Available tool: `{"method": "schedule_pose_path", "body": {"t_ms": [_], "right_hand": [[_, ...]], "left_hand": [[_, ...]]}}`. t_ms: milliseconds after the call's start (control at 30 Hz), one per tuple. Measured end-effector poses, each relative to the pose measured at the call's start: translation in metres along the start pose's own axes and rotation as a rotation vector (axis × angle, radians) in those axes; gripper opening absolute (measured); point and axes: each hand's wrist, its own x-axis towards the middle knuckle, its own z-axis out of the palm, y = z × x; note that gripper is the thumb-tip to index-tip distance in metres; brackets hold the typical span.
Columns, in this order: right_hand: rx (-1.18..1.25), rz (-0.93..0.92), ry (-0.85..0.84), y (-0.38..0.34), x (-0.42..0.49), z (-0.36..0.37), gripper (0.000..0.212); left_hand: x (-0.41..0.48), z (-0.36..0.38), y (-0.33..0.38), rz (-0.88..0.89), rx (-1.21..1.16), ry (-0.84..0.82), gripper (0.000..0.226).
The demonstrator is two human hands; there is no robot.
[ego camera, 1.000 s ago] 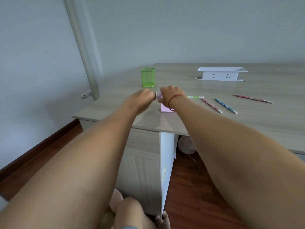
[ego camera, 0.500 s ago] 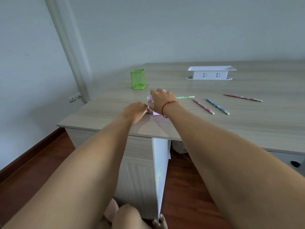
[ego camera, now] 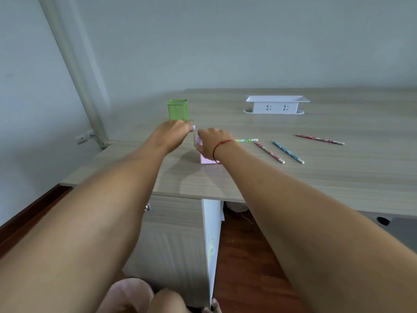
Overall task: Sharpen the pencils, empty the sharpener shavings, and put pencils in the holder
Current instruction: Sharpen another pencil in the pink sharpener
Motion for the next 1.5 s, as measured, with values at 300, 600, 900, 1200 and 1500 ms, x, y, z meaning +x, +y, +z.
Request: {"method": "schedule_pose_path", "body": {"t_ms": [300, 600, 900, 1200, 1500], "right_hand": [[-0.05, 0.027, 0.015, -0.009, -0.002, -0.003, 0.035], [-0.015, 0.021, 0.03, -0.007, -0.001, 0.002, 0.037], [-0.001, -0.046, 0.086, -0.001, 0.001, 0.017, 0.038], [-0.01, -0.1, 0.142, 0.004, 0.001, 0.019, 0.036], [-0.028, -0.113, 0.095, 0.005, 0.0, 0.016, 0.038]], "left_hand": [[-0.03, 0.0, 0.006, 0.002, -0.044, 0.063, 0.031], [-0.065, 0.007, 0.023, 0.06, 0.148, -0.035, 0.018], [-0.057, 0.04, 0.013, 0.123, 0.25, -0.161, 0.019], [-0.026, 0.05, 0.001, 0.066, 0.198, -0.222, 0.031], [-0.011, 0.029, 0.005, 0.033, 0.252, -0.165, 0.023]]}}
